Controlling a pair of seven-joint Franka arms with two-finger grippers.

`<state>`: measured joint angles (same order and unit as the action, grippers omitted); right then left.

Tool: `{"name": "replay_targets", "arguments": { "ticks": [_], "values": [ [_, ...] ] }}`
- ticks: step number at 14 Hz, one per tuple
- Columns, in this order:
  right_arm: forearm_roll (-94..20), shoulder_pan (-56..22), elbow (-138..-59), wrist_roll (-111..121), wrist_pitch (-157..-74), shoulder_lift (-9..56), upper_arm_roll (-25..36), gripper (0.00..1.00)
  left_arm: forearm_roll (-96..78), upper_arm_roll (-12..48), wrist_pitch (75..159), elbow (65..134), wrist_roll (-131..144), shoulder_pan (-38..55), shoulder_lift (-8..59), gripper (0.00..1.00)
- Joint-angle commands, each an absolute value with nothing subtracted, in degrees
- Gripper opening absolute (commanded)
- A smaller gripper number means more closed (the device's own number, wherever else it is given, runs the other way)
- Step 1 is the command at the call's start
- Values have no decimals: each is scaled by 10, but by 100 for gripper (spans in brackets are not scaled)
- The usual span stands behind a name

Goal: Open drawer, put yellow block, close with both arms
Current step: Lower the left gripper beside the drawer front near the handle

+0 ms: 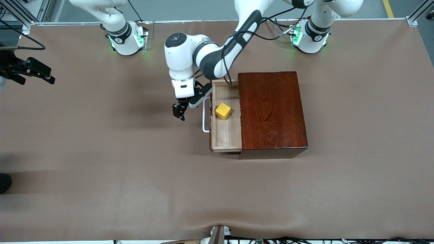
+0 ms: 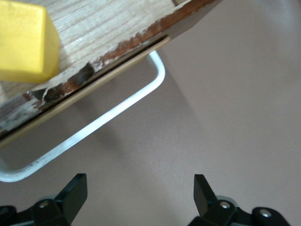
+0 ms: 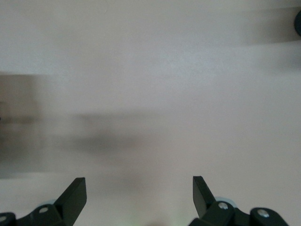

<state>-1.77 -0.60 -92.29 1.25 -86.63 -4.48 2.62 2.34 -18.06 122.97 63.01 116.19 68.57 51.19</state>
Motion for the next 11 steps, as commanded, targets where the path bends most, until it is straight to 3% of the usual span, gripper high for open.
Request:
{"name": "replay_targets", "arguments": {
  "ticks": [1, 11],
  "values": [
    [-9, 7, -918, 22, -865, -48, 18, 100, 27, -203, 1227, 614, 1185, 700, 533, 100],
    [-11, -1, -912, 16, -865, -47, 15, 100, 65, -203, 1155, 617, 1185, 696, 533, 100]
  ]
}}
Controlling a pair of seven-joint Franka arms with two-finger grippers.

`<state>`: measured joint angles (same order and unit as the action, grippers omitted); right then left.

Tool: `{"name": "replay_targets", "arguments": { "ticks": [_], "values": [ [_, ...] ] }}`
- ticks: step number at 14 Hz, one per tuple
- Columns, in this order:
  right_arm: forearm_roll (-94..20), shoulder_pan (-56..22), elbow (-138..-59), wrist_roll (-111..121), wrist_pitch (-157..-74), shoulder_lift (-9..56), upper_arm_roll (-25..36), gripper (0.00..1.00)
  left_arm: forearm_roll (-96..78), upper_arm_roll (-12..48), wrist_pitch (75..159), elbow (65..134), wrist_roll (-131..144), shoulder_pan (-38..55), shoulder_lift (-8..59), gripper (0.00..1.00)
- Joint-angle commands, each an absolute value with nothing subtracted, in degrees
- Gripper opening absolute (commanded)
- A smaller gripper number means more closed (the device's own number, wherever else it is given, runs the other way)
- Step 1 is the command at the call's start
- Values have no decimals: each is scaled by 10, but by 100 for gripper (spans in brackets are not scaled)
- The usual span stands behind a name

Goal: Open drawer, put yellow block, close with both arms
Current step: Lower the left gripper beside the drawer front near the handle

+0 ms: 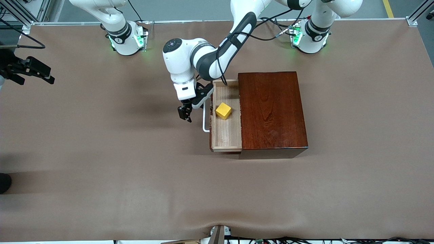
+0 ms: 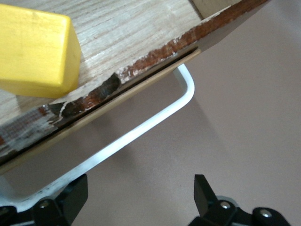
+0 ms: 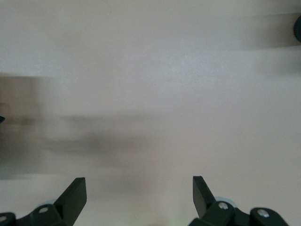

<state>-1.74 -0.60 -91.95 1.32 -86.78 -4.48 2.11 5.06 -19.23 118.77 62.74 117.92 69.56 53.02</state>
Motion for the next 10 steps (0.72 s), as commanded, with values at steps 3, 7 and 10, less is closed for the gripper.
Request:
{"name": "replay_targets", "arguments": {
  "ticks": [3, 7, 10],
  "values": [
    [-11, -1, -912, 16, -865, -47, 15, 100, 65, -203, 1142, 622, 1180, 690, 526, 100],
    [-11, -1, -912, 16, -865, -47, 15, 100, 65, -202, 1124, 623, 1178, 666, 509, 100],
    [-11, -1, -912, 16, -865, -47, 14, 100, 65, -202, 1105, 624, 1174, 660, 507, 100]
  ]
}}
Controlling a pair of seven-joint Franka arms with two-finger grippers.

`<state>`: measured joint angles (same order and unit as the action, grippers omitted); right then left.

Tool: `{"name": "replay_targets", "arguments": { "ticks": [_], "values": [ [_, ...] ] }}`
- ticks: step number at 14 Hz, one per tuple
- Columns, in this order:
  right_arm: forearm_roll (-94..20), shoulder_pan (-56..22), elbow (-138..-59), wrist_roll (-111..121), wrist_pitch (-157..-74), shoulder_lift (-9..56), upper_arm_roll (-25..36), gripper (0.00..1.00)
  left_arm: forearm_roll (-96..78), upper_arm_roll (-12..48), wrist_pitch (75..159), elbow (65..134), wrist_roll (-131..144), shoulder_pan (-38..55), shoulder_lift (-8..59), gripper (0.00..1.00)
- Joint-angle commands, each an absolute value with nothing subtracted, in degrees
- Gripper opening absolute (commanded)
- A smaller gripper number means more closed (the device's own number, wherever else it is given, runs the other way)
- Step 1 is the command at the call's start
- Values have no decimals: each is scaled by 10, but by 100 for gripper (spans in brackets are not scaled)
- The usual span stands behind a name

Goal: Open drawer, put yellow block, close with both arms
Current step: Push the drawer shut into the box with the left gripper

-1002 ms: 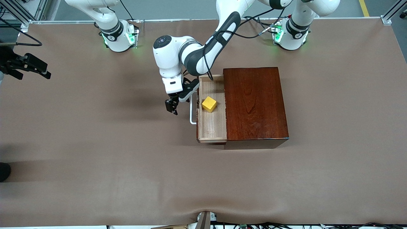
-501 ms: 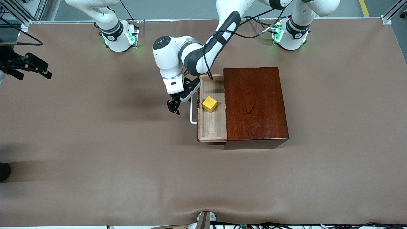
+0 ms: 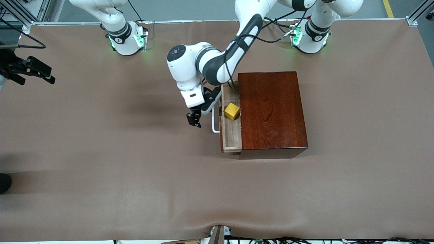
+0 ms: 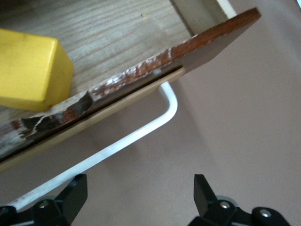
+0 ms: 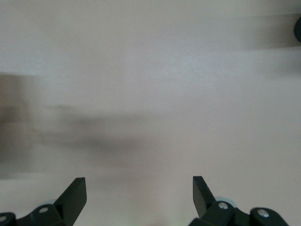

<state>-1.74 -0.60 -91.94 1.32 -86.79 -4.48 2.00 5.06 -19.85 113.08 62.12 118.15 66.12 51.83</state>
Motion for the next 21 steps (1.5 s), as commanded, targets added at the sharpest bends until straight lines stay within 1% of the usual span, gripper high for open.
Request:
{"name": "replay_targets", "arguments": {
  "ticks": [1, 5, 9, 13, 16, 21],
  "values": [
    [-11, -2, -912, 16, -865, -47, 15, 100, 65, -202, 1099, 626, 1174, 658, 507, 100],
    [-11, -1, -912, 15, -865, -47, 14, 100, 65, -200, 1077, 634, 1175, 659, 510, 100],
    [-12, -2, -912, 15, -865, -47, 14, 100, 65, -200, 1037, 642, 1173, 657, 507, 100],
    [-12, -2, -912, 15, -864, -47, 13, 100, 65, -202, 1026, 645, 1172, 651, 502, 100],
    [-13, -2, -913, 15, -864, -47, 13, 100, 65, -202, 992, 645, 1141, 639, 493, 100],
    [-13, -1, -913, 15, -864, -46, 13, 100, 62, -201, 989, 643, 1136, 627, 492, 100]
  ]
}}
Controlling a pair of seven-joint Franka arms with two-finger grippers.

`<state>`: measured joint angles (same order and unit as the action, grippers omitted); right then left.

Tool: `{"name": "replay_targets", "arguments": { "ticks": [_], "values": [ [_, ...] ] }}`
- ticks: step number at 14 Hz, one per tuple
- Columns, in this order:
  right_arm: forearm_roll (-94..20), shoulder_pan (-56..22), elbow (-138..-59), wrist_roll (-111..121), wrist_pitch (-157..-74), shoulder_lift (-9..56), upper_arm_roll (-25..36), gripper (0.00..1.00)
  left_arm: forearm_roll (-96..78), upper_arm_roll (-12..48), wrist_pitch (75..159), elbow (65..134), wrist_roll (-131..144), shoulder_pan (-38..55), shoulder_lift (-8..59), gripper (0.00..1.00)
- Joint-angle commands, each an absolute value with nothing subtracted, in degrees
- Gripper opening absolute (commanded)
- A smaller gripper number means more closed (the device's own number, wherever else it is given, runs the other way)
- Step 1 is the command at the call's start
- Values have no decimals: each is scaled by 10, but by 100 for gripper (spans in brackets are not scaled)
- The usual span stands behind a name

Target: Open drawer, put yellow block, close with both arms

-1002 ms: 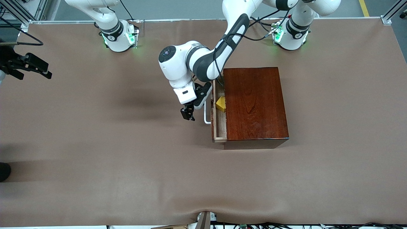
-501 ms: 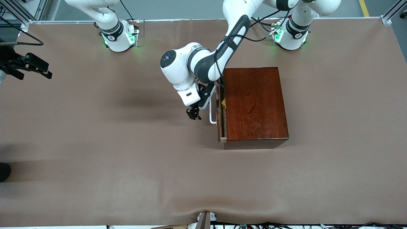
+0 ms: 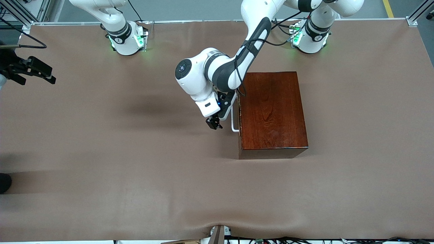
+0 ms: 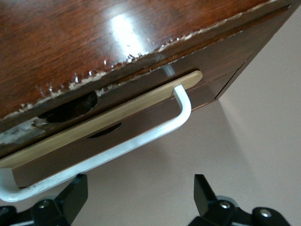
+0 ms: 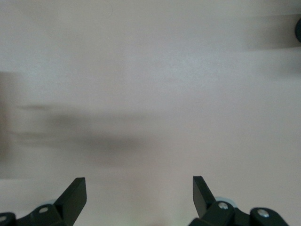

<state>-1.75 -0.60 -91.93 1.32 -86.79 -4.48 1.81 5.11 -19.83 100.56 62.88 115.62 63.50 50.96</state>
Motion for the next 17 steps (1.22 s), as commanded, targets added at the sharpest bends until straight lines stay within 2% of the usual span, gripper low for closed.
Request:
{"name": "replay_targets", "arguments": {
  "ticks": [1, 7, 12, 17],
  "values": [
    [-13, -2, -913, 15, -864, -47, 13, 100, 58, -201, 989, 640, 1130, 626, 492, 100],
    [-13, -1, -913, 16, -864, -47, 14, 100, 54, -182, 1049, 628, 1127, 628, 480, 100],
    [-13, 3, -914, 17, -859, -47, 14, 100, 23, -185, 1055, 630, 1047, 590, 404, 100],
    [-13, 2, -914, 15, -855, -47, 14, 100, -18, -187, 1030, 641, 877, 509, 303, 100]
  ]
}}
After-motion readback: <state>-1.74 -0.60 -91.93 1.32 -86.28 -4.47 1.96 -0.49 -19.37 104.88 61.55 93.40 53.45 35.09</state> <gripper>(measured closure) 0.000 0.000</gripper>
